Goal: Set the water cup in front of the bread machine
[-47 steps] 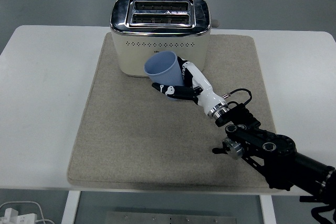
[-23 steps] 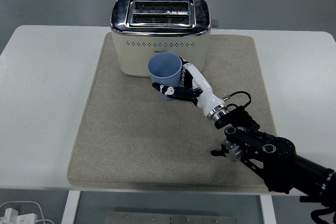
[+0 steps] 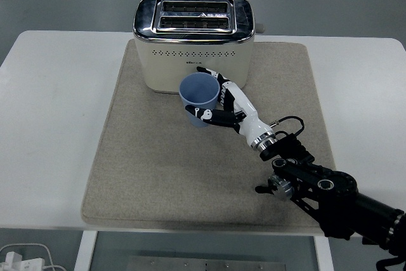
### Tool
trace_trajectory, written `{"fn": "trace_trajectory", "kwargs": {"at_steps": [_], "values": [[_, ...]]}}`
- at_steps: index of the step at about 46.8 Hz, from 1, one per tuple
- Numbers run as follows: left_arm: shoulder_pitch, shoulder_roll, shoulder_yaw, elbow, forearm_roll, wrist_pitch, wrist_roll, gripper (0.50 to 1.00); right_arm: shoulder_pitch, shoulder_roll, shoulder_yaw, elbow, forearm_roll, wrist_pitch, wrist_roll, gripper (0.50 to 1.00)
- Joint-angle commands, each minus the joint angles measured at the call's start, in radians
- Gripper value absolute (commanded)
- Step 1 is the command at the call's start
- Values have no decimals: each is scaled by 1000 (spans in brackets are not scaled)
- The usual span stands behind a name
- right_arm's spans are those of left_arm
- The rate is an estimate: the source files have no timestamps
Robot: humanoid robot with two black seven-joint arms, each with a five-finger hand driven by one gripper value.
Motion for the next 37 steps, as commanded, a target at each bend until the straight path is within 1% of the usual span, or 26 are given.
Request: {"fn": "trace_trajectory", "kwargs": {"at_steps": [1,29,37], "values": [[0,0,0,0,0,1,0,1000,0,0,-3,0,0,1,0,915],[0,0,0,1,-2,1,0,1000,-28,0,3,1,1,9,2,928],[0,0,0,1,-2,1,0,1000,-36,0,9,21,1,9,2,928]]}}
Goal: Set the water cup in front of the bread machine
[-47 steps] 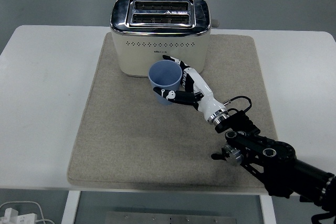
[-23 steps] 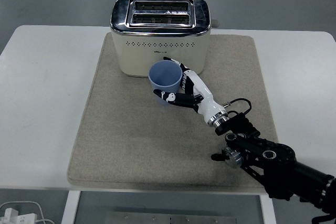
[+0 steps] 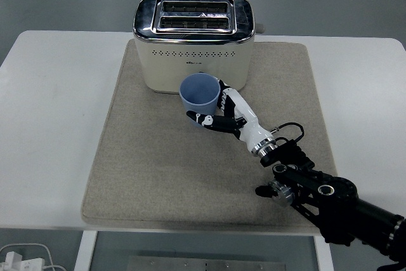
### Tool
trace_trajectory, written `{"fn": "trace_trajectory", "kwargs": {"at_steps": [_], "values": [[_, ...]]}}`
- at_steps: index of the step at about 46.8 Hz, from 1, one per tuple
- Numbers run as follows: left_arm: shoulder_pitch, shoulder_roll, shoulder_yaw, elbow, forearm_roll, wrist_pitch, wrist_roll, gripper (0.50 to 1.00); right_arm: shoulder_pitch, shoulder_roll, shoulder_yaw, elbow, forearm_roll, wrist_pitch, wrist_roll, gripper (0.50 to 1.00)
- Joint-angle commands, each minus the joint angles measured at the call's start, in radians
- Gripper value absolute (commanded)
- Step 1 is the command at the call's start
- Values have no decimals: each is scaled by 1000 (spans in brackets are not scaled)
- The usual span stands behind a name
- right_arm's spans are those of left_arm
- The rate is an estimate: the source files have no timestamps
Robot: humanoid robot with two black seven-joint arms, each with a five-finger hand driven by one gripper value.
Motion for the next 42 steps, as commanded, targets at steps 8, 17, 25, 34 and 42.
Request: {"fn": "trace_trajectory", "kwargs": {"at_steps": [8,17,25,34,42], "values": [[0,0,0,0,0,0,0,1000,-3,0,7,12,0,0,0,928],[2,0,0,1,0,0,0,1000,-12,0,7,12,0,3,0,928],[3,0,0,0,0,0,0,1000,-14,0,5,11,0,5,0,928],[3,0,0,1,0,0,0,1000,-14,0,7,9,0,5,0,928],[3,0,0,0,0,0,0,1000,-12,0,7,2,0,5,-8,928]]}}
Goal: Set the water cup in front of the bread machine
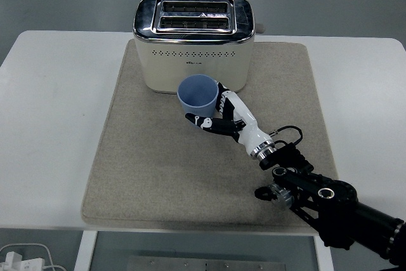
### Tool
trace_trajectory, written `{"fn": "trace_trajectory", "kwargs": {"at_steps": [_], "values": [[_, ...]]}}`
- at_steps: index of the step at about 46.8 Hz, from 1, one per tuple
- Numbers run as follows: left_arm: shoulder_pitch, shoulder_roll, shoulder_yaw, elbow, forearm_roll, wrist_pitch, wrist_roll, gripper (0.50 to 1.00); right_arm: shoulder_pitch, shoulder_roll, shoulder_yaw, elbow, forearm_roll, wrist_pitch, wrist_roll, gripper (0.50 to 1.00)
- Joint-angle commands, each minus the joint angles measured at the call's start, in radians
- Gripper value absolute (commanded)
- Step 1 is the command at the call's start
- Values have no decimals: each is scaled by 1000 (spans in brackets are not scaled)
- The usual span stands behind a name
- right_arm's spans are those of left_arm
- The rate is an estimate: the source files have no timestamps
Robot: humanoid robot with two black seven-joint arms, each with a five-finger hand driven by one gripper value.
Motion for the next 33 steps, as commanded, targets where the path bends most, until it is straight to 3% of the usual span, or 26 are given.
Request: {"fn": "trace_trajectory", "kwargs": {"at_steps": [1,21,33], "values": [[0,0,0,-1,0,-1,0,1000,0,0,0,-5,0,0,-5,928],[0,0,0,0,0,0,0,1000,2,0,0,-14,31,12,-9,928],[2,0,0,-1,0,0,0,1000,5,-38,-1,-14,71,28,-9,928]]}}
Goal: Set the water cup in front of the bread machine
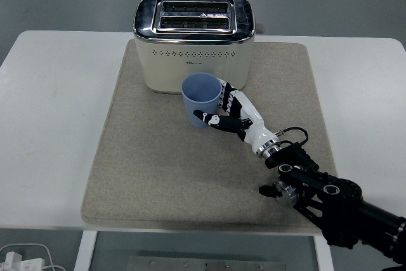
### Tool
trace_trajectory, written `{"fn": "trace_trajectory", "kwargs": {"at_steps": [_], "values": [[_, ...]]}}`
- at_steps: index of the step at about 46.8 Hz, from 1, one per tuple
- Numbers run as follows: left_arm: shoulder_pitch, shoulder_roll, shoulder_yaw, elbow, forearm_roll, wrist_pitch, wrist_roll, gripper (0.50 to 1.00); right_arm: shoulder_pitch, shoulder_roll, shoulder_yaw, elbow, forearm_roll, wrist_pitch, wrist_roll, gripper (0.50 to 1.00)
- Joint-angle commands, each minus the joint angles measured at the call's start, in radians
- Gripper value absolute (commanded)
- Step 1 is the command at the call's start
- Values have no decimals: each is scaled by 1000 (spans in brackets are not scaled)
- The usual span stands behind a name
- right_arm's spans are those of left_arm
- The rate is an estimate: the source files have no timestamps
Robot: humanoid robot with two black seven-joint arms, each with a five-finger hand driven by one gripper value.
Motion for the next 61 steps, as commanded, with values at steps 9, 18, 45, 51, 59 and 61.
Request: {"fn": "trace_trajectory", "kwargs": {"at_steps": [9,18,45,51,59,61], "values": [[1,0,0,1,0,0,0,1000,-3,-39,1,0,2,11,0,928],[1,0,0,-1,0,0,0,1000,-3,-58,3,0,2,17,0,928],[1,0,0,1,0,0,0,1000,-6,-97,15,1,6,24,2,928],[1,0,0,1,0,-1,0,1000,-6,-103,17,1,18,29,2,928],[1,0,0,1,0,0,0,1000,-8,-118,18,3,21,31,2,928],[1,0,2,1,0,0,0,1000,-8,-118,18,3,23,31,2,928]]}}
